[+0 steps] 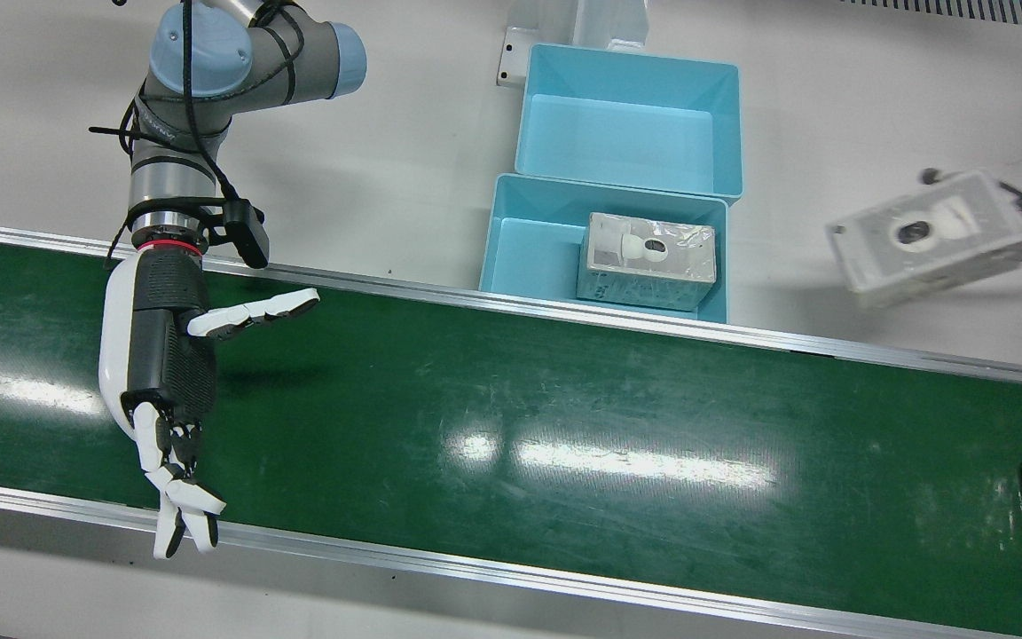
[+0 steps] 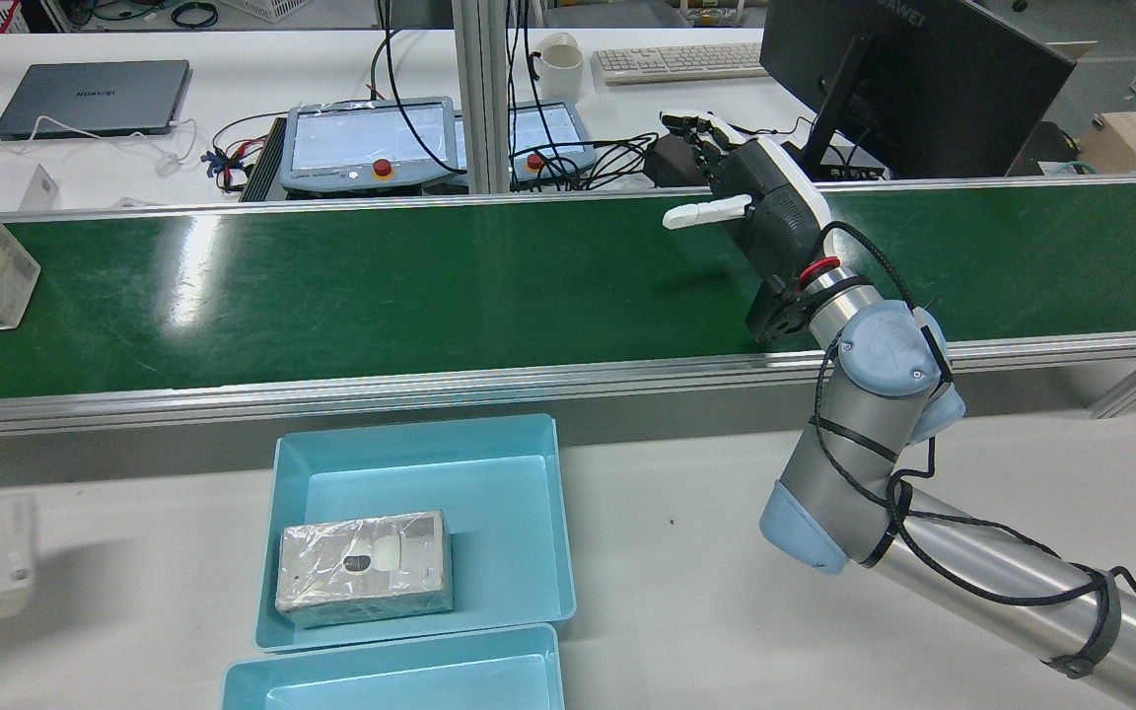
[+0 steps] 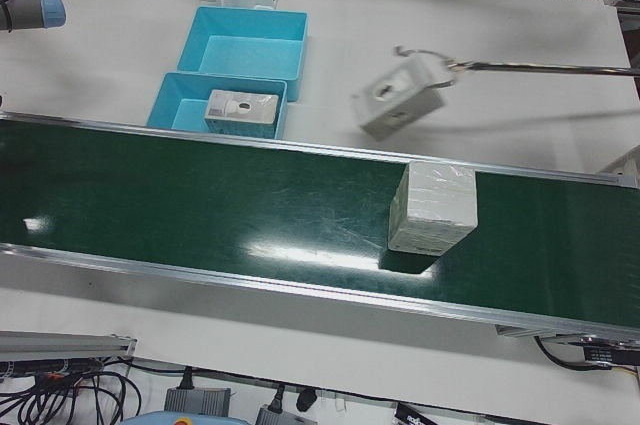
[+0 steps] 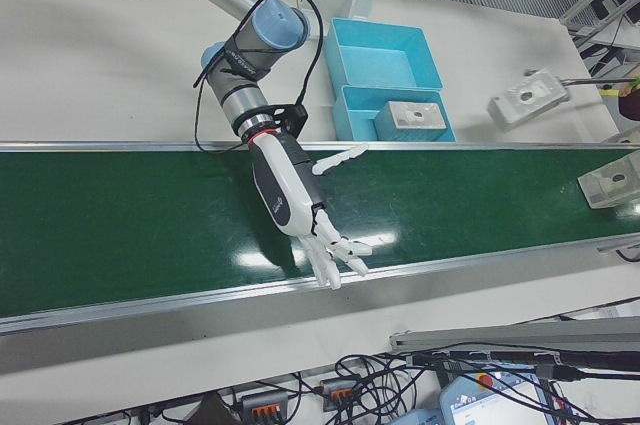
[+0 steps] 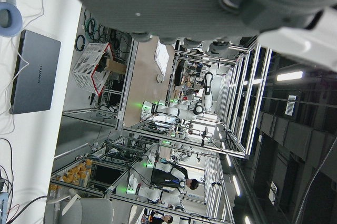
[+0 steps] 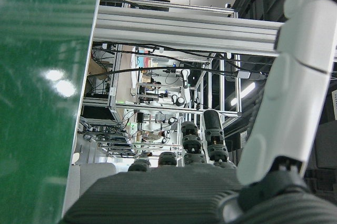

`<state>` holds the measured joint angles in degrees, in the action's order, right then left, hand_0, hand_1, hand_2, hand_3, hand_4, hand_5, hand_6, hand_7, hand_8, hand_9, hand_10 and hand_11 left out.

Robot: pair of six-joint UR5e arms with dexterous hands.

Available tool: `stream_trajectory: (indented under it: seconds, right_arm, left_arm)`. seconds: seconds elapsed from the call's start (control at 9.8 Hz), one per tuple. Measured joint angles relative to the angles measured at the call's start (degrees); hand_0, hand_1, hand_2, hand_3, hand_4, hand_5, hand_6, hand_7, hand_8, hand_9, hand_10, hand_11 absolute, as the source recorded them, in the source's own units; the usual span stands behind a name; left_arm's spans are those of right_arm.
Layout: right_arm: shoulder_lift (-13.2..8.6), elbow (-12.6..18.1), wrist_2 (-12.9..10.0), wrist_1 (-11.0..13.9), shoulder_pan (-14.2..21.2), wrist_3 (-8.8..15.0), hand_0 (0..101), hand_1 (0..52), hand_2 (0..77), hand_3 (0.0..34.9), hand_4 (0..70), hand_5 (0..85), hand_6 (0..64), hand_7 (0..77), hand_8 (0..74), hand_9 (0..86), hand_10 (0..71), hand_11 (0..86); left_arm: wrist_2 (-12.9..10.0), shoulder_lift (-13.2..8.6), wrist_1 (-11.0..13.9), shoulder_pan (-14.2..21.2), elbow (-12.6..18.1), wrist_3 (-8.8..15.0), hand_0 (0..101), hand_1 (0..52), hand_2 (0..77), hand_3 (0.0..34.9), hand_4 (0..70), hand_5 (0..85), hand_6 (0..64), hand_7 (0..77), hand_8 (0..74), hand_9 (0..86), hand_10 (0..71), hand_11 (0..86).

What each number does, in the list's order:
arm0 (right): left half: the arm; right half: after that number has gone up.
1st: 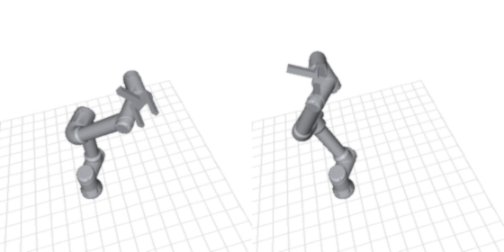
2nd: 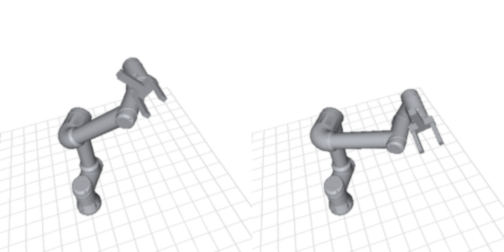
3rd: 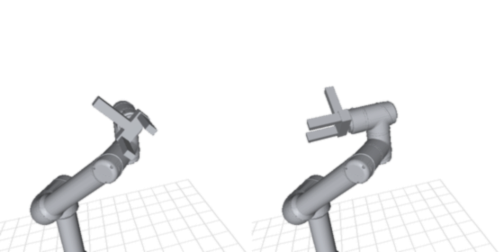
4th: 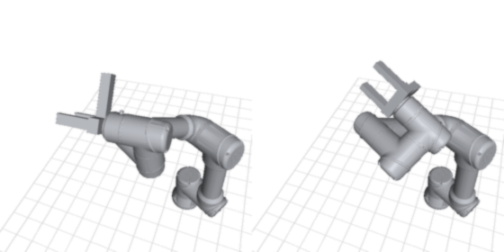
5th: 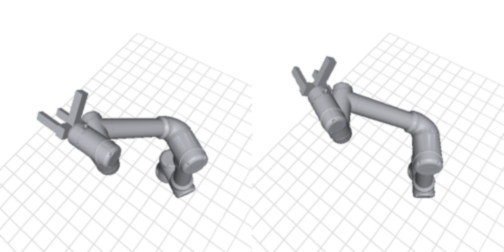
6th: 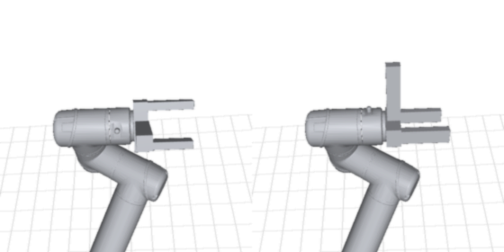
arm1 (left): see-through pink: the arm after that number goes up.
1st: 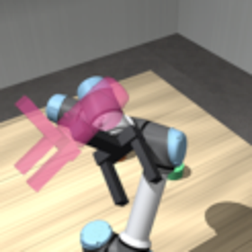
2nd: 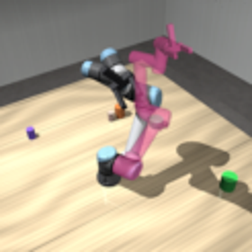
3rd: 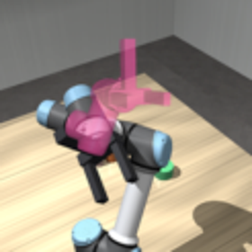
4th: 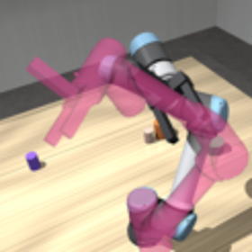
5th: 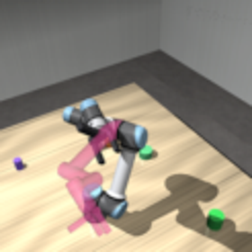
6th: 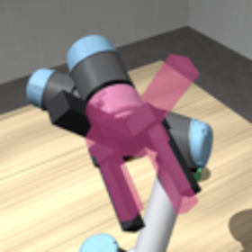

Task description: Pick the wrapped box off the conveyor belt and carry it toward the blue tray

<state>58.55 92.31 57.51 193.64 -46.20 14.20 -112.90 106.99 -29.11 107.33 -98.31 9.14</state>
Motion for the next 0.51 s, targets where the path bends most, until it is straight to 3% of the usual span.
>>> stream_trajectory:
  seconds: [0.51]
  right_arm:
    - [0.2,-0.1,0.2,-1.5,0.1,0.0,44,8.2,5.5,2.6,0.5,25.6,6.0,3.3,1.1,1.6,0.0,1.6]
  left_arm:
    - [0.0,0.0,0.0,0.0,0.0,0.0,0,0.0,0.5,0.0,0.0,1.1,0.0,0.0,0.5,0.0,0.5,0.5]
